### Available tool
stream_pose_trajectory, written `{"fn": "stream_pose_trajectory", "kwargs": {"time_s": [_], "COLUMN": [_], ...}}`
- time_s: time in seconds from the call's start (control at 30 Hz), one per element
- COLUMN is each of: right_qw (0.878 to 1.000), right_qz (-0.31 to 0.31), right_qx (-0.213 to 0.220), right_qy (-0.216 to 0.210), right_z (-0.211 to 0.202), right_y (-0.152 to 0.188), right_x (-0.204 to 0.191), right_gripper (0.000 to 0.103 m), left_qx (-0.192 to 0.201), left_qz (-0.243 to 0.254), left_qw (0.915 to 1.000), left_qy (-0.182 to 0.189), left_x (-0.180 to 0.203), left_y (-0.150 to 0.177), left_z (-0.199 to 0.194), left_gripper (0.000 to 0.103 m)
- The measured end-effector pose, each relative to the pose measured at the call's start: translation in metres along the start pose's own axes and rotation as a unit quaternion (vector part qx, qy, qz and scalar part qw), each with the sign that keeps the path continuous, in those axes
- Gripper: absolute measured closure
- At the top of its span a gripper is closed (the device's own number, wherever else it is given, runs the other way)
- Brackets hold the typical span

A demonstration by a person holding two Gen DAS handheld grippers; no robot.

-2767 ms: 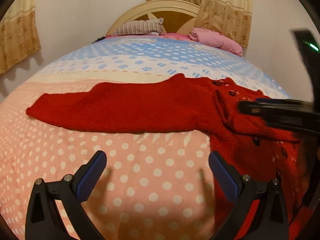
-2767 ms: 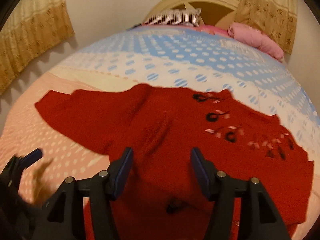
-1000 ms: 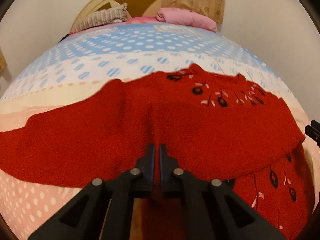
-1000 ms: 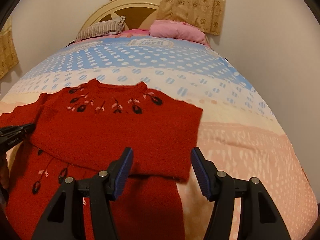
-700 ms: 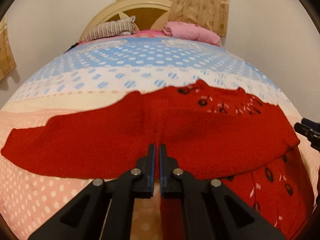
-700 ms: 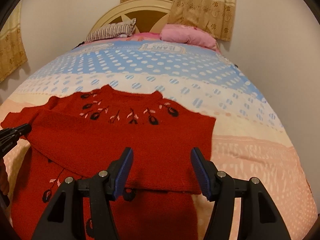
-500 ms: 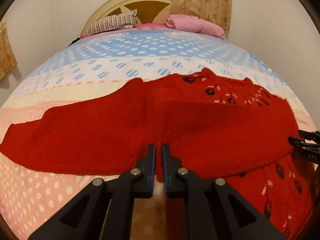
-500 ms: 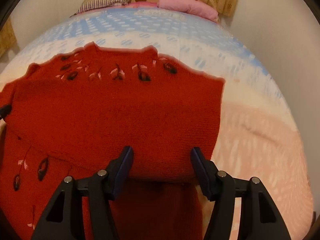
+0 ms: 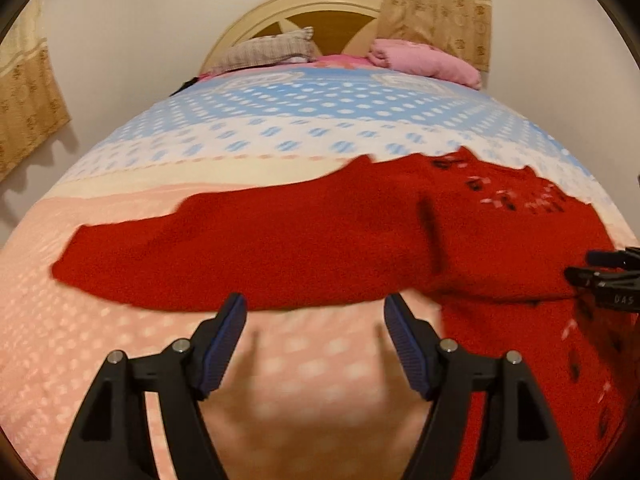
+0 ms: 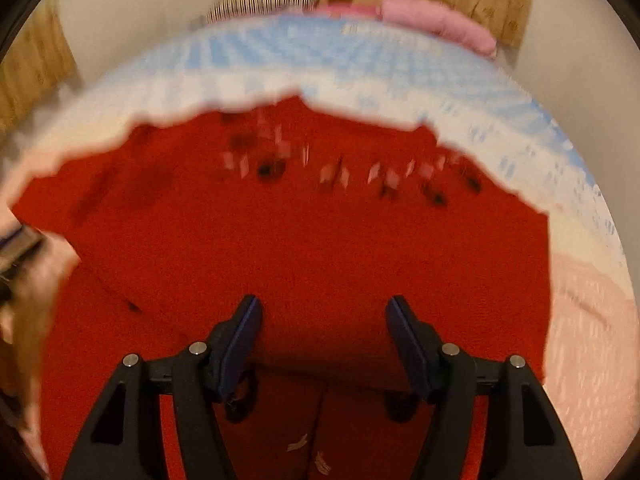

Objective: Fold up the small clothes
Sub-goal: 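Open the left tool and move it to the other sleeve cuff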

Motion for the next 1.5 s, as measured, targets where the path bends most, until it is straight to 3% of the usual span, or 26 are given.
{"fn": "stream_pose_trajectory", "kwargs": {"time_s": [0.1,0.33,0.47,0.6,0.8,1.1,1.5], "right_qw": [0.999,0.994,0.991,0.988,0.988,0.987,0.987], "right_qz": [-0.012,-0.056,-0.077,-0.099,-0.111,-0.109,-0.109], "right_qx": [0.022,0.084,0.085,0.049,0.069,0.082,0.087], "right_qy": [0.022,-0.038,-0.068,-0.104,-0.087,-0.086,-0.083], "right_z": [-0.013,-0.032,-0.012,0.011,0.015,0.014,0.012], "right_y": [0.003,-0.024,-0.029,-0.01,0.001,0.002,0.005], "right_x": [-0.011,-0.079,-0.112,-0.135,-0.14,-0.14,-0.139], "right_gripper": [0.037,0.037,0.037,0.037,0.036,0.035,0.034], "left_qx": [-0.002,-0.018,-0.023,-0.028,-0.038,-0.051,-0.038], "left_qz": [-0.003,-0.054,-0.082,-0.11,-0.151,-0.198,-0.193], "left_qw": [0.9993,0.9921,0.9869,0.9807,0.9702,0.9627,0.9641], "left_qy": [-0.037,-0.112,-0.137,-0.159,-0.186,-0.178,-0.178], "left_x": [-0.036,-0.114,-0.148,-0.184,-0.223,-0.244,-0.233], "left_y": [0.008,0.017,0.021,0.022,0.018,0.012,-0.004], "left_z": [-0.001,0.008,0.008,0.011,0.024,0.043,0.049], "left_gripper": [0.025,0.02,0.02,0.02,0.02,0.02,0.02]}}
Point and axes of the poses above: each gripper's, at about its wrist camera, not at the fingertips, and z roughly the way its jaws point, x to its right, y to its underside, the point moved 1 cm from there along z, roughly the way its jaws point, and after that the axes turned 5 degrees about -y, right-handed, at the moved point
